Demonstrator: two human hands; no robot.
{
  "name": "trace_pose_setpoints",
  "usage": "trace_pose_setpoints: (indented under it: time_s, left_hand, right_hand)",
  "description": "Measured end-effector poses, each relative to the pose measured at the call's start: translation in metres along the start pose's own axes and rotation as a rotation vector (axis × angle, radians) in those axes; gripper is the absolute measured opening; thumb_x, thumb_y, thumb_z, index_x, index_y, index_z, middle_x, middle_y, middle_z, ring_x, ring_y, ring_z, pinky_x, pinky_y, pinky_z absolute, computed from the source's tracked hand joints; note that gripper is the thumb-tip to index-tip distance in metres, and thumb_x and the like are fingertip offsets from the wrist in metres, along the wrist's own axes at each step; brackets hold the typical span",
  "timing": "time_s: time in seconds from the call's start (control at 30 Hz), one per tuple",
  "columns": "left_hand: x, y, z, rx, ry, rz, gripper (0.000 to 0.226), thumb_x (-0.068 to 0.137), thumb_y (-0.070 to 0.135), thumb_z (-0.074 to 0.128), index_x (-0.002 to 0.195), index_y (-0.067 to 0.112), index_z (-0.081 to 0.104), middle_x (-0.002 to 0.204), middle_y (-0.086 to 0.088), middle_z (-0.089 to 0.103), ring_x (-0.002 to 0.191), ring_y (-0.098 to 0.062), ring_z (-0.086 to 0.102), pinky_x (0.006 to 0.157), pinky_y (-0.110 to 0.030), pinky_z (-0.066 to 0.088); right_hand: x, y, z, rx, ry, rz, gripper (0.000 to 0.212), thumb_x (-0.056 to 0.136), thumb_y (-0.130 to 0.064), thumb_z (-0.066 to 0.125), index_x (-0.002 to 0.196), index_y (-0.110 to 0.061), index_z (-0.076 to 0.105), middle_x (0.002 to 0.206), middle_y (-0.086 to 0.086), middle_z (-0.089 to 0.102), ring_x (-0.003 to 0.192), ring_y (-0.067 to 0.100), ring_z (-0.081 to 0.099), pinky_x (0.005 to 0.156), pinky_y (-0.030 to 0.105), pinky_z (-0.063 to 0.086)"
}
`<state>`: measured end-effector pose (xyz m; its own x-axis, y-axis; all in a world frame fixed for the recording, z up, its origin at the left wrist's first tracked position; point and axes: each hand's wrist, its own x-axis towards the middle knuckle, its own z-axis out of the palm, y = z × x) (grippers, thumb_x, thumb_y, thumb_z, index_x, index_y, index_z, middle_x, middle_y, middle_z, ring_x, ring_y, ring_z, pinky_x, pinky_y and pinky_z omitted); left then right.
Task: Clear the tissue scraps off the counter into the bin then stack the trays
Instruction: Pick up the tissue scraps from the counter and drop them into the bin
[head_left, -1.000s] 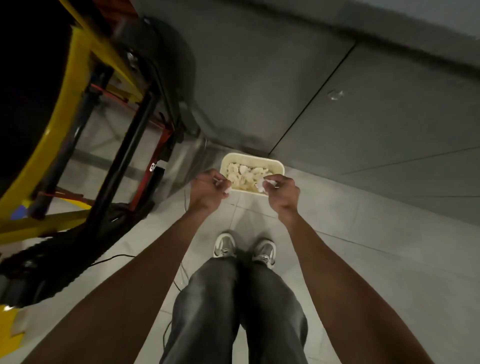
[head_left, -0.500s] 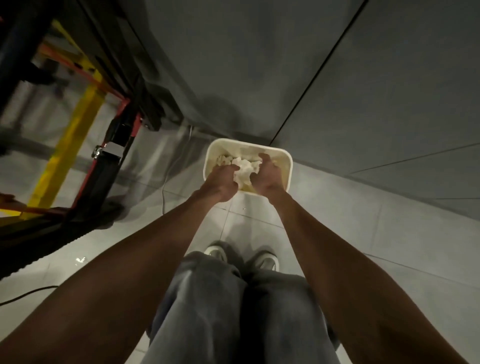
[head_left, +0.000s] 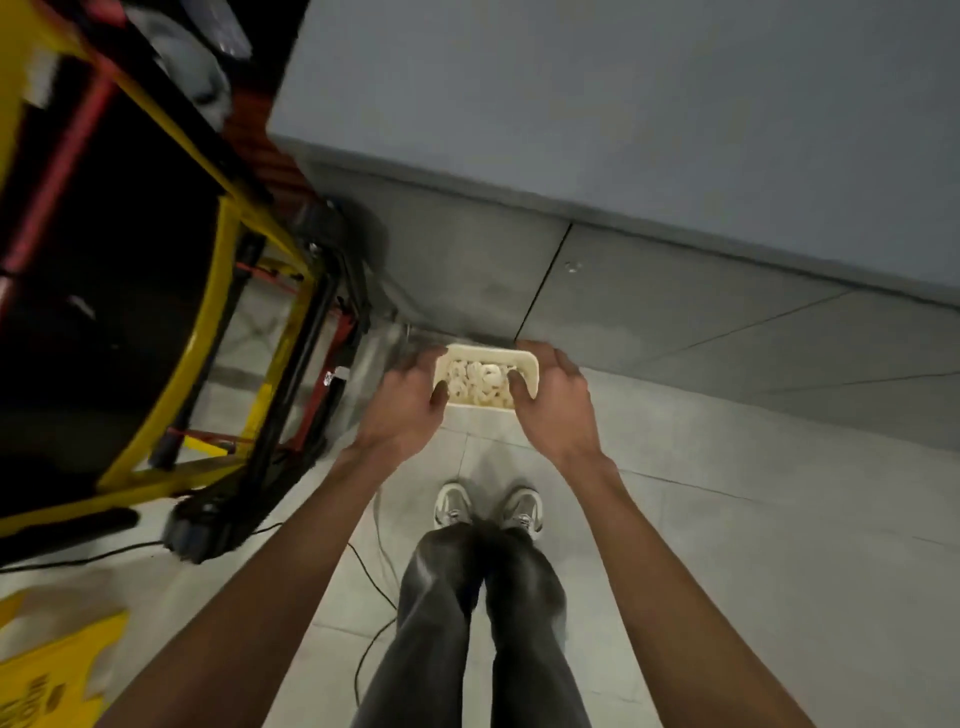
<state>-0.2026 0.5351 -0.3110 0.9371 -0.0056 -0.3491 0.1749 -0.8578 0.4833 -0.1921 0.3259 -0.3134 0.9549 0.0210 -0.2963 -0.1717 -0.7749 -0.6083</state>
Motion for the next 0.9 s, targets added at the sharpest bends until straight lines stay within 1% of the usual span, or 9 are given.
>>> trace_pose_setpoints:
  time_s: [0.2, 0.3, 0.43, 0.53, 0.6, 0.7, 0.8, 0.83, 0.9]
  left_hand:
    - [-0.056, 0.084, -0.111, -0.113, 0.088, 0.125, 0.042, 0.098, 0.017, 0.063, 0.138, 0.028, 0.052, 0.132, -0.007, 0.065, 0.120, -0.029, 0.061, 0.099, -0.043, 0.055]
    - [-0.067, 0.118, -0.142, -0.156, 0.118, 0.167, 0.041, 0.101, 0.021, 0.061, 0.140, 0.025, 0.054, 0.137, -0.004, 0.063, 0.125, -0.023, 0.059, 0.104, -0.040, 0.051]
    - [-0.062, 0.162, -0.168, -0.189, 0.131, 0.229, 0.039, 0.102, 0.028, 0.060, 0.140, 0.029, 0.054, 0.134, 0.004, 0.064, 0.118, -0.015, 0.063, 0.100, -0.040, 0.056]
    - [-0.039, 0.195, -0.178, -0.223, 0.145, 0.282, 0.036, 0.102, 0.026, 0.060, 0.137, 0.030, 0.056, 0.133, 0.009, 0.065, 0.114, -0.011, 0.065, 0.101, -0.034, 0.055]
    - [-0.016, 0.220, -0.180, -0.216, 0.163, 0.323, 0.032, 0.100, 0.022, 0.062, 0.133, 0.026, 0.060, 0.128, 0.008, 0.068, 0.115, -0.010, 0.065, 0.102, -0.029, 0.051]
    - [0.026, 0.264, -0.179, -0.224, 0.187, 0.364, 0.027, 0.098, 0.017, 0.065, 0.124, 0.021, 0.067, 0.121, 0.003, 0.071, 0.109, -0.012, 0.068, 0.100, -0.028, 0.051]
    - [0.074, 0.310, -0.174, -0.216, 0.216, 0.387, 0.025, 0.094, 0.010, 0.069, 0.118, 0.018, 0.070, 0.114, 0.000, 0.075, 0.101, -0.013, 0.070, 0.090, -0.009, 0.044]
    - [0.092, 0.327, -0.172, -0.209, 0.225, 0.395, 0.027, 0.092, 0.008, 0.069, 0.116, 0.018, 0.071, 0.112, -0.001, 0.076, 0.099, -0.013, 0.071, 0.088, -0.007, 0.042]
    - [0.128, 0.360, -0.166, -0.184, 0.223, 0.414, 0.029, 0.090, 0.005, 0.068, 0.116, 0.017, 0.071, 0.111, -0.001, 0.076, 0.098, -0.016, 0.073, 0.088, -0.013, 0.046]
  right_hand:
    - [-0.066, -0.068, -0.117, 0.060, 0.137, -0.043, 0.036, 0.101, -0.031, 0.062, 0.137, -0.030, 0.057, 0.135, -0.004, 0.064, 0.125, 0.017, 0.058, 0.107, 0.034, 0.049]
    - [-0.088, -0.085, -0.167, 0.105, 0.206, -0.031, 0.036, 0.103, -0.032, 0.061, 0.138, -0.029, 0.058, 0.137, -0.006, 0.062, 0.127, 0.015, 0.057, 0.109, 0.033, 0.048]
    - [-0.096, -0.090, -0.225, 0.128, 0.300, -0.020, 0.035, 0.104, -0.034, 0.061, 0.138, -0.027, 0.058, 0.136, -0.004, 0.063, 0.124, 0.018, 0.060, 0.105, 0.031, 0.049]
    - [-0.084, -0.080, -0.264, 0.136, 0.349, -0.008, 0.035, 0.104, -0.034, 0.061, 0.139, -0.028, 0.059, 0.134, -0.003, 0.064, 0.123, 0.018, 0.061, 0.103, 0.026, 0.045]
    - [-0.070, -0.068, -0.289, 0.144, 0.379, -0.003, 0.034, 0.104, -0.034, 0.062, 0.137, -0.029, 0.059, 0.135, -0.005, 0.064, 0.127, 0.016, 0.059, 0.106, 0.024, 0.043]
    - [-0.038, -0.043, -0.328, 0.145, 0.422, 0.011, 0.033, 0.102, -0.033, 0.063, 0.135, -0.030, 0.060, 0.135, -0.005, 0.065, 0.129, 0.017, 0.059, 0.110, 0.028, 0.045]
    - [0.003, -0.013, -0.364, 0.128, 0.452, 0.004, 0.032, 0.100, -0.029, 0.065, 0.132, -0.027, 0.062, 0.132, -0.002, 0.067, 0.126, 0.023, 0.062, 0.109, 0.034, 0.047]
    - [0.019, -0.003, -0.377, 0.121, 0.455, 0.000, 0.031, 0.100, -0.028, 0.065, 0.131, -0.025, 0.063, 0.131, -0.001, 0.067, 0.124, 0.024, 0.063, 0.108, 0.035, 0.048]
    - [0.050, 0.018, -0.404, 0.112, 0.450, -0.008, 0.030, 0.100, -0.026, 0.066, 0.130, -0.024, 0.064, 0.130, 0.001, 0.068, 0.122, 0.026, 0.064, 0.108, 0.037, 0.049]
